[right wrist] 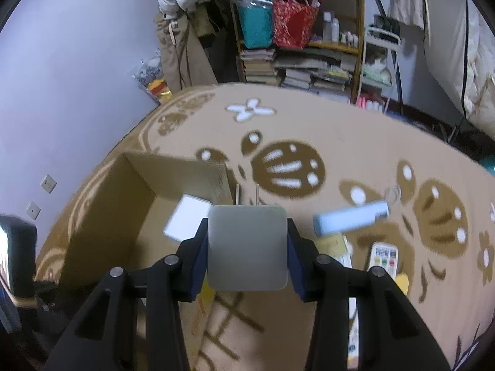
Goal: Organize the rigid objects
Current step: 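Carry the white charger over the box with the right gripper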
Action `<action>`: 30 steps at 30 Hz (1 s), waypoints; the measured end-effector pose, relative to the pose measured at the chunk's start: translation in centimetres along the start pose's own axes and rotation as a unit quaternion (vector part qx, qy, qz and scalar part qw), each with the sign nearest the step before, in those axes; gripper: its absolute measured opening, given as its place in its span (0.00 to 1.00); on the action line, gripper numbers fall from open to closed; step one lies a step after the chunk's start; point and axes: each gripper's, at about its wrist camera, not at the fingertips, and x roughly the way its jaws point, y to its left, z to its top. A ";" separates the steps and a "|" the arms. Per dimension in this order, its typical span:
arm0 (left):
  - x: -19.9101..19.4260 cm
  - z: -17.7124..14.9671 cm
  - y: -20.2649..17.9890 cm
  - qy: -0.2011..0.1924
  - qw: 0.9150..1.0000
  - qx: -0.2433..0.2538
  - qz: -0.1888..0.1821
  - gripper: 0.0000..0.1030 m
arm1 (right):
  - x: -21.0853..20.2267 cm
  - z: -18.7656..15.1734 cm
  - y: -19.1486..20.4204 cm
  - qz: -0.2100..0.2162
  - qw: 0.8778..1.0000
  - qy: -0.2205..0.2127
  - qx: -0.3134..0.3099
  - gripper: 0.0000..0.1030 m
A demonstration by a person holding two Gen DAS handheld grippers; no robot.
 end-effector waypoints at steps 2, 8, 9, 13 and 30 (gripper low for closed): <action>0.0 0.0 0.0 0.000 1.000 0.001 0.001 0.14 | 0.2 0.7 0.6 0.007 1.000 0.000 -0.001 0.47; 0.0 -0.1 -0.1 -0.001 1.000 0.000 0.000 0.14 | 1.2 1.3 2.1 0.027 1.000 -0.001 -0.006 0.47; 0.0 -0.1 -0.1 -0.001 1.000 0.000 0.000 0.14 | 1.3 1.3 2.3 0.030 1.000 -0.001 -0.008 0.47; -0.1 -0.2 -0.1 -0.001 1.000 0.000 -0.001 0.13 | 1.9 0.8 3.0 0.054 0.998 -0.002 -0.025 0.47; -0.1 -0.2 -0.2 -0.002 1.000 0.000 -0.001 0.13 | 2.6 1.6 5.2 0.062 0.996 -0.014 -0.064 0.47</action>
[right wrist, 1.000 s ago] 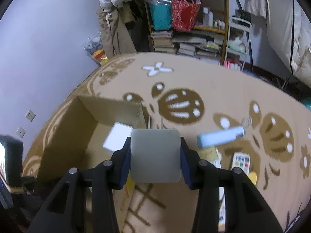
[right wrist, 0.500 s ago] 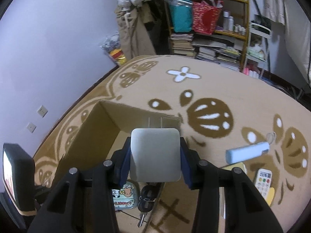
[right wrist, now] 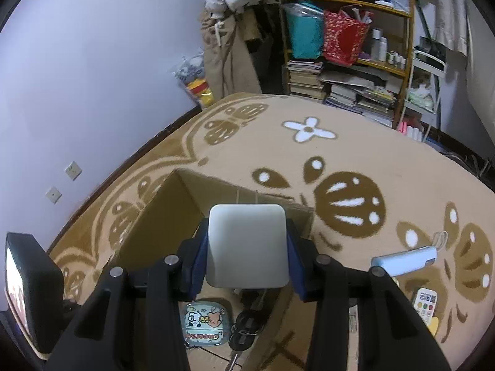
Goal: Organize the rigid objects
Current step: 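Carry the white charger over the box with the right gripper, then lower the charger into the box and open the right gripper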
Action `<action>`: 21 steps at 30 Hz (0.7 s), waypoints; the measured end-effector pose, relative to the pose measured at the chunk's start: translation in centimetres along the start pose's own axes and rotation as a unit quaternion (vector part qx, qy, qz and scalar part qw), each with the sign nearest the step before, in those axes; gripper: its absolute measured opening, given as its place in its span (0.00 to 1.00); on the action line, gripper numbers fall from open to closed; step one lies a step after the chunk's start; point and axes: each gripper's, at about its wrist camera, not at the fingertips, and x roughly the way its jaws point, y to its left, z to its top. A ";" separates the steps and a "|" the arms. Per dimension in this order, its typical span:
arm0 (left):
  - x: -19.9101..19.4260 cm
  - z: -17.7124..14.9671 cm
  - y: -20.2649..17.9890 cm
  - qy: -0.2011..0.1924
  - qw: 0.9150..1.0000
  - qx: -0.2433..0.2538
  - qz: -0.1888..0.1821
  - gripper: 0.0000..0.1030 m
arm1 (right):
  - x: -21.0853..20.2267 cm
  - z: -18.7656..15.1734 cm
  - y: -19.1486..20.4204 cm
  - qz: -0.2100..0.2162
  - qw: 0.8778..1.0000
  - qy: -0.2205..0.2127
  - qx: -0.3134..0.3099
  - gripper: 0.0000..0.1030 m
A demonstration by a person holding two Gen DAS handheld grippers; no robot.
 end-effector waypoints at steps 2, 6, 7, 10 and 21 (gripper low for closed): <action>0.0 0.0 0.0 0.000 1.000 -0.001 -0.001 0.13 | 0.4 -0.2 0.2 0.002 1.000 0.002 -0.002 0.47; -0.1 0.0 0.0 0.000 1.000 -0.001 -0.002 0.13 | 1.3 -0.6 0.5 0.007 1.000 0.016 -0.008 0.47; -0.1 0.0 0.1 0.000 1.000 -0.002 -0.003 0.13 | 1.5 -0.6 0.6 0.006 1.000 0.017 -0.007 0.47; -0.1 0.0 0.1 0.000 1.000 -0.001 -0.003 0.13 | 1.9 -0.7 0.6 -0.012 1.000 0.016 -0.004 0.47; 0.0 0.1 0.3 0.001 1.000 -0.001 -0.006 0.13 | 2.2 -0.9 -0.1 -0.009 1.000 0.019 0.010 0.47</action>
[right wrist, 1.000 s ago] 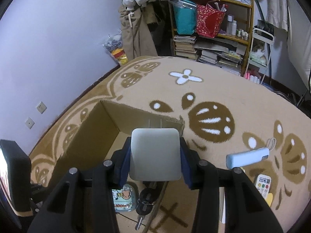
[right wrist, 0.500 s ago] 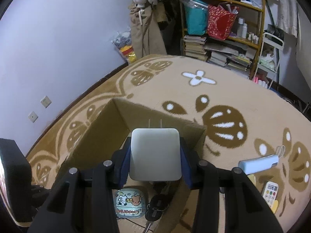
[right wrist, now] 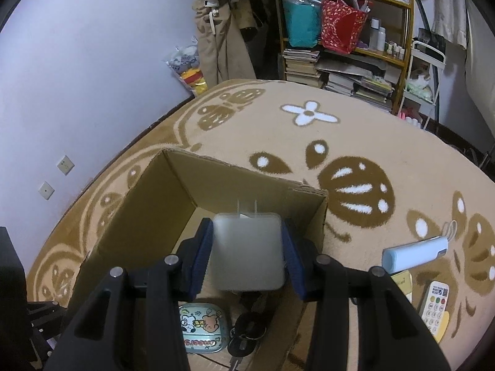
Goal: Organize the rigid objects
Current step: 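Lower the charger into the box and open the right gripper, then move the right gripper back and grasp the white TV remote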
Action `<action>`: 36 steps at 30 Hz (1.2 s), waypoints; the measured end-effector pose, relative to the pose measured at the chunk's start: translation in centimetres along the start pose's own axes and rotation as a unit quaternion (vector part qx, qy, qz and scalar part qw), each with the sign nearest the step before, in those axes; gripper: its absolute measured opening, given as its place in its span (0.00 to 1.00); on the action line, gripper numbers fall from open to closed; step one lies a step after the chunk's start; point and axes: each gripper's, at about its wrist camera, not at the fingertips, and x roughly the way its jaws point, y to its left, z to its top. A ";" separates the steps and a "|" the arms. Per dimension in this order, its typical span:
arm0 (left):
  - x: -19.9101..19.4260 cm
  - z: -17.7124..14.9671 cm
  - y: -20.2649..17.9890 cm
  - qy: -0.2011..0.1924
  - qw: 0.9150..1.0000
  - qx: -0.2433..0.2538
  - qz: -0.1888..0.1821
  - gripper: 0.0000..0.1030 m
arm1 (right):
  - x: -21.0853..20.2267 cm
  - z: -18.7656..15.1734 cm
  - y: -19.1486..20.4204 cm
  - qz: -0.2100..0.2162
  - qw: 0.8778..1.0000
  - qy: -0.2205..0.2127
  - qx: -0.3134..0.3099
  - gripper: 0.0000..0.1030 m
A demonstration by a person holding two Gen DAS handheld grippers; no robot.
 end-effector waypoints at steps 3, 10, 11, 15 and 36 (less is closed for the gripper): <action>0.0 0.0 0.1 -0.001 1.000 0.000 0.000 0.13 | -0.1 -0.2 0.4 0.000 1.000 0.002 -0.010 0.52; 0.0 0.1 0.2 0.000 1.000 -0.001 -0.002 0.13 | -2.1 -0.3 0.5 0.010 0.999 -0.023 -0.024 0.77; 0.0 0.1 0.2 0.000 1.000 -0.001 -0.003 0.13 | -2.4 -0.3 0.5 0.011 0.999 -0.028 -0.028 0.79; 0.1 0.1 0.2 0.000 1.000 -0.001 -0.002 0.13 | -3.5 -0.3 -0.1 0.006 0.999 -0.037 -0.031 0.83; 0.0 0.0 0.2 -0.001 1.000 -0.001 -0.001 0.14 | -6.4 -4.7 -9.7 -0.081 0.997 -0.009 0.005 1.00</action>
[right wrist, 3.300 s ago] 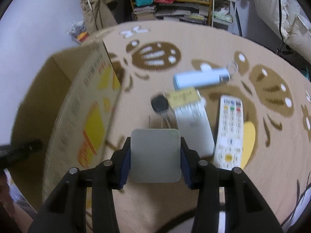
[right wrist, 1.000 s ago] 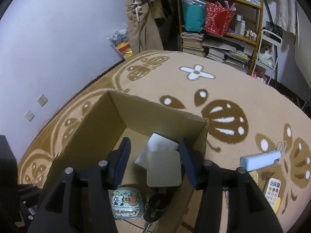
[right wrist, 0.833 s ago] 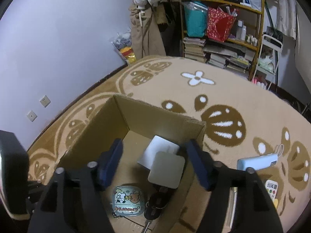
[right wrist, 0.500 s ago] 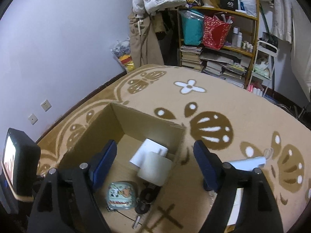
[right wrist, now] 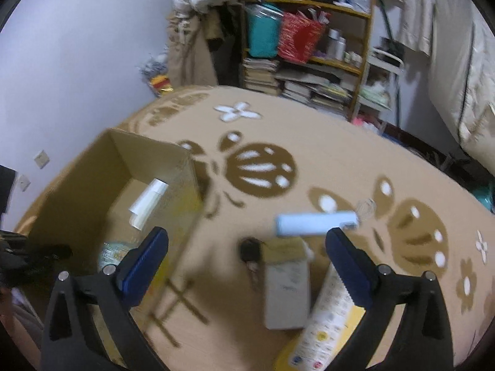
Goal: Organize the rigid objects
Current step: 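Move the right gripper back and grasp the white TV remote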
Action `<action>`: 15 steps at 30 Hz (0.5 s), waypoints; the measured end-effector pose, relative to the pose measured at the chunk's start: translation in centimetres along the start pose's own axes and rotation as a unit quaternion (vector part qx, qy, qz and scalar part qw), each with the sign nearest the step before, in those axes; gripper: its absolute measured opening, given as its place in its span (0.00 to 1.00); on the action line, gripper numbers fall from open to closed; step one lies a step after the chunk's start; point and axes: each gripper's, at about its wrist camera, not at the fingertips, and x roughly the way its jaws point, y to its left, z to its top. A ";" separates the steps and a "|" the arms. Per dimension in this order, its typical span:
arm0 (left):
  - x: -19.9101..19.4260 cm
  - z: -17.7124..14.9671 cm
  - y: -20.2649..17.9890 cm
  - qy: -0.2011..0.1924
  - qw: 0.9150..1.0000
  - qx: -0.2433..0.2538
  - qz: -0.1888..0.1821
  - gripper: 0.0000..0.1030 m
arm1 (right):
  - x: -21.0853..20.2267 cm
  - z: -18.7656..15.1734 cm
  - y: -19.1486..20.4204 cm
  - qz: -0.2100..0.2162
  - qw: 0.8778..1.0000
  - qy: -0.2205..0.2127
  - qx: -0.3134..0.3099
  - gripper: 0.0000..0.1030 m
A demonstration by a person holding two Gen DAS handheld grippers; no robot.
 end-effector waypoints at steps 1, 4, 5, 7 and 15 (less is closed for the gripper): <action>0.0 0.0 0.0 0.000 1.000 0.000 0.000 0.14 | 0.2 -0.4 -0.7 -0.005 1.000 0.007 0.008 1.00; 0.0 0.0 0.0 0.000 1.000 0.000 0.001 0.14 | 0.8 -1.7 -2.2 -0.014 0.999 0.021 0.032 1.00; 0.0 0.0 0.0 0.000 1.000 0.001 0.001 0.14 | 0.9 -2.0 -2.8 -0.016 0.999 0.025 0.041 1.00; 0.0 0.0 0.0 0.000 1.000 0.001 0.001 0.14 | 1.2 -2.9 -3.8 -0.024 0.998 0.033 0.056 1.00; 0.0 0.0 0.0 0.000 1.000 0.001 0.001 0.14 | 2.3 -5.4 -7.7 -0.049 0.991 0.066 0.104 1.00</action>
